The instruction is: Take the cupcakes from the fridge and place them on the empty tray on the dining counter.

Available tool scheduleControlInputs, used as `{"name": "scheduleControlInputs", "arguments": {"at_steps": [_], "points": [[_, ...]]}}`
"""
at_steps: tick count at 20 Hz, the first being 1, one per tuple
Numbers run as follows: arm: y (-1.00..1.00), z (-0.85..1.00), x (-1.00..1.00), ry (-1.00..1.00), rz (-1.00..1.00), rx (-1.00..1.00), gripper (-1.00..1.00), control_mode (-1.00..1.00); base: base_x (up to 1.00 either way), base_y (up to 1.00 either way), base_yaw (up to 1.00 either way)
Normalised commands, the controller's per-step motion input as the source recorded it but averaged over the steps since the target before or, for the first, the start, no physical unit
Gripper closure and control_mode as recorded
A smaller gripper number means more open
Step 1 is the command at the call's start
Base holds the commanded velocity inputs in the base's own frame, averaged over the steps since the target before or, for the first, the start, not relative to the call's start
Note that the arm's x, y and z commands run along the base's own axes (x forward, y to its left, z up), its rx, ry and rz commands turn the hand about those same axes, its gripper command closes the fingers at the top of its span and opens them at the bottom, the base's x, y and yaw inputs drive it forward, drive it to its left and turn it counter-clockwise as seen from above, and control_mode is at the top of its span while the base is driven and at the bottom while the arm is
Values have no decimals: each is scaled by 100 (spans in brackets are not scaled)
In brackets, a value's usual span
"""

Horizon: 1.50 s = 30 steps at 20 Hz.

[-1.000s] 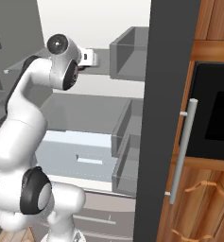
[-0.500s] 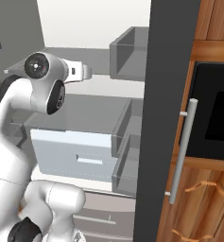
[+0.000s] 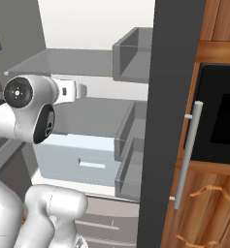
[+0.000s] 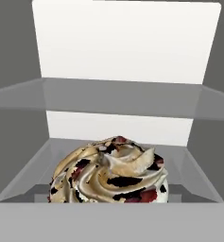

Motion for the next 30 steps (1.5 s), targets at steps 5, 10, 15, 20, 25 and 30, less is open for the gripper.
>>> {"name": "scheduleControlInputs", "arguments": {"at_steps": [5, 10, 15, 20, 25, 30], "points": [[0, 0, 0, 0, 0, 0, 100, 100, -45, -4, 0], [0, 0, 0, 0, 0, 0, 100, 100, -100, -2, 0], [0, 0, 0, 0, 0, 0, 100, 100, -100, 1, 21], [0, 0, 0, 0, 0, 0, 100, 100, -87, 11, 61], [0, 0, 0, 0, 0, 0, 100, 100, -28, 13, 89], [0, 0, 0, 0, 0, 0, 100, 100, -1, 40, 89]]}}
